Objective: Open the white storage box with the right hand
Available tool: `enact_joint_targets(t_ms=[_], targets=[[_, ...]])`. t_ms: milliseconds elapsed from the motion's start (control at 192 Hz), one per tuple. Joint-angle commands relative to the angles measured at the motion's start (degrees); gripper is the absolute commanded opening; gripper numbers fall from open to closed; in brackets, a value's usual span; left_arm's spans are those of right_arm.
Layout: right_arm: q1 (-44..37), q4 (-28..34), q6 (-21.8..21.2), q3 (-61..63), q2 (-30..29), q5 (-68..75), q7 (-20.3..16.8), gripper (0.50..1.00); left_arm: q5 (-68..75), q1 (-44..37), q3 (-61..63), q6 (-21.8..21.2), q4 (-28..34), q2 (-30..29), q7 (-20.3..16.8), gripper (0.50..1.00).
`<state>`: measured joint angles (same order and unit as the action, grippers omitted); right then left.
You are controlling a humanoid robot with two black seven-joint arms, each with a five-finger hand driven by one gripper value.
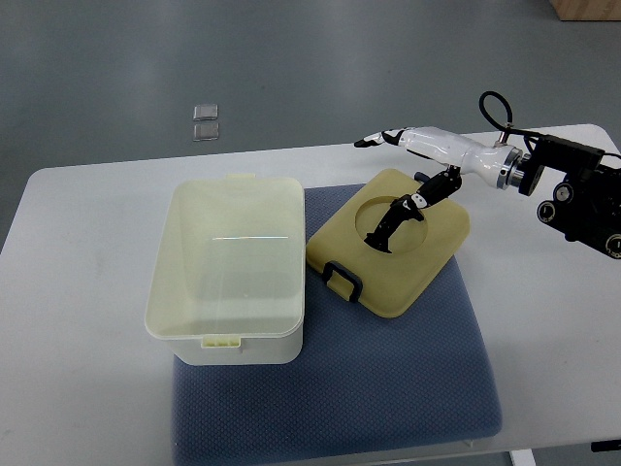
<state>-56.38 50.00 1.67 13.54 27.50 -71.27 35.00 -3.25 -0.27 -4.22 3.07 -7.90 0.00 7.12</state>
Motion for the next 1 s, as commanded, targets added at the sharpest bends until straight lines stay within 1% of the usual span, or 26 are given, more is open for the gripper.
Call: enact_joint_targets(t_ms=[0,94,162,276,344,428,501,553,642,730,840,996], targets=[[0.2,-0.2,-3.9,4.4,-0.5,6.8,0.0,0.913,0.0,0.0,0.0,0.0,0.0,0.0,0.0,1.0],[0.6,-0.8,-9.0,8.9,-1.3,17.4,0.0,0.913,0.0,0.0,0.0,0.0,0.0,0.0,0.0,1.0],[1.4,-1.8,-10.7,9.2,-1.5,25.7,0.0,0.913,0.0,0.0,0.0,-0.1,0.0,0.0,0.0,1.0],[2.1,-6.0,-11.1,9.6,-3.4,41.3,-0.2,0.913,0.0,0.0,0.0,0.0,0.0,0.0,0.0,1.0],[2.8,-6.8,-11.0,9.6,-4.4,48.2,-1.7,0.913,0.0,0.0,0.0,-0.1,0.0,0.0,0.0,1.0],[4.3,-7.1,-10.3,9.8,-4.9,54.7,-2.2,0.911,0.0,0.0,0.0,0.0,0.0,0.0,0.0,1.0],[4.5,-7.6,-10.1,9.8,-5.3,58.4,-2.3,0.913,0.0,0.0,0.0,0.0,0.0,0.0,0.0,1.0],[4.6,-8.2,-10.0,9.8,-6.1,61.8,-3.0,0.911,0.0,0.0,0.0,0.0,0.0,0.0,0.0,1.0],[5.0,-9.7,-10.0,9.8,-7.2,67.5,-7.0,0.911,0.0,0.0,0.0,0.0,0.0,0.0,0.0,1.0],[5.4,-10.1,-10.1,9.8,-7.9,70.8,-9.1,0.911,0.0,0.0,0.0,0.0,0.0,0.0,0.0,1.0],[6.4,-10.2,-10.4,9.7,-8.1,72.4,-9.3,0.913,0.0,0.0,0.0,-0.1,0.1,0.0,0.0,1.0],[7.8,-10.2,-12.5,9.9,-8.8,72.2,-9.1,0.913,0.0,0.0,0.0,0.0,0.0,0.0,0.0,1.0]])
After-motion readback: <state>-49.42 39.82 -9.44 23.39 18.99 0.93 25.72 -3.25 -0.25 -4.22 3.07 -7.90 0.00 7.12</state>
